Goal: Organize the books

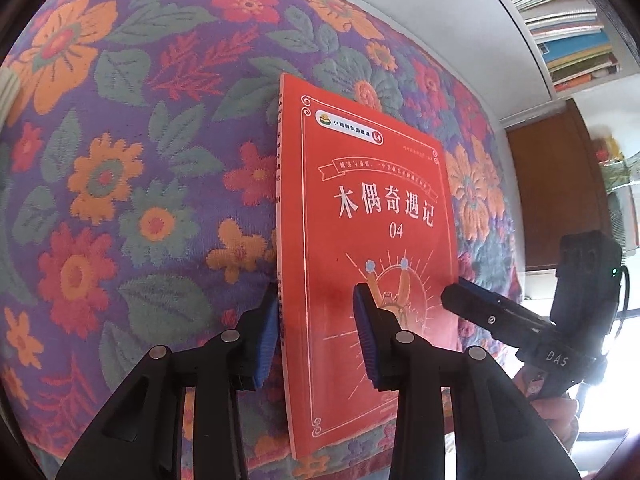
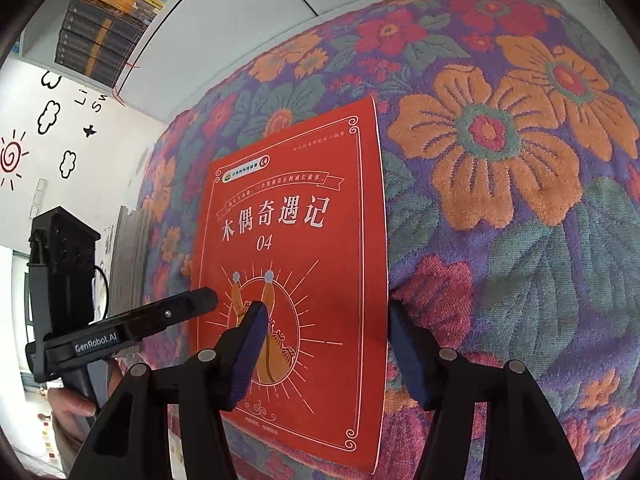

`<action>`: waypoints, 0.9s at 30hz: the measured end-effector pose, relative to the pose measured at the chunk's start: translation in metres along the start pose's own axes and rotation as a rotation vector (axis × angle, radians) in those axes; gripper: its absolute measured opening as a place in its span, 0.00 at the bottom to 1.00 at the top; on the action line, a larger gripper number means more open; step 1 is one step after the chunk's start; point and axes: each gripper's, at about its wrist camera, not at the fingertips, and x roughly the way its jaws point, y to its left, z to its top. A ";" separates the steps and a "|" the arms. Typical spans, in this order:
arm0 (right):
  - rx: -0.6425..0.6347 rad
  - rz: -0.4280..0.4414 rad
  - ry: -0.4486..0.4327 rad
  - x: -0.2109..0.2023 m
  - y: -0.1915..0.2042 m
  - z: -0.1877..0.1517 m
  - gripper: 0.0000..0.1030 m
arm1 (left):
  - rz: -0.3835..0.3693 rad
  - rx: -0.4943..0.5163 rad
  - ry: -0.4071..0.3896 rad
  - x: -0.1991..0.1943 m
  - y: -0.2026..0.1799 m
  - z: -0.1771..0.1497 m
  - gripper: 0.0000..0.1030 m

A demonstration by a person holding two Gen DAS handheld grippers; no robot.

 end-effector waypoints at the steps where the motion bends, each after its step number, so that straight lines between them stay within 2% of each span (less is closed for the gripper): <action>1: -0.002 -0.002 0.001 0.000 0.000 0.000 0.59 | -0.009 -0.001 -0.004 0.000 0.001 0.001 0.31; 4: -0.021 -0.007 -0.001 0.001 0.001 0.000 0.58 | -0.012 -0.009 -0.021 -0.001 0.001 0.001 0.31; 8: -0.002 0.023 -0.006 0.000 -0.003 0.000 0.58 | 0.041 0.021 -0.020 0.000 -0.007 0.000 0.31; 13: 0.029 -0.003 0.018 -0.006 -0.012 -0.001 0.30 | 0.132 0.063 -0.013 0.000 -0.017 -0.002 0.30; 14: 0.030 0.004 0.033 -0.008 -0.012 -0.002 0.29 | 0.135 0.058 -0.003 -0.001 -0.014 -0.005 0.30; 16: 0.018 0.043 0.066 -0.013 -0.010 -0.008 0.29 | 0.113 0.046 0.018 -0.002 -0.008 -0.010 0.30; 19: 0.025 0.080 0.122 -0.008 -0.016 -0.019 0.29 | 0.026 0.007 0.023 -0.005 0.009 -0.010 0.27; 23: 0.146 0.232 0.107 -0.001 -0.045 -0.017 0.29 | -0.096 -0.078 0.041 -0.004 0.034 -0.001 0.22; 25: 0.176 0.261 0.084 0.001 -0.051 -0.016 0.21 | -0.120 -0.107 0.052 -0.003 0.038 0.000 0.21; 27: 0.188 0.236 0.077 0.001 -0.054 -0.017 0.14 | -0.096 -0.096 0.047 -0.003 0.033 -0.001 0.21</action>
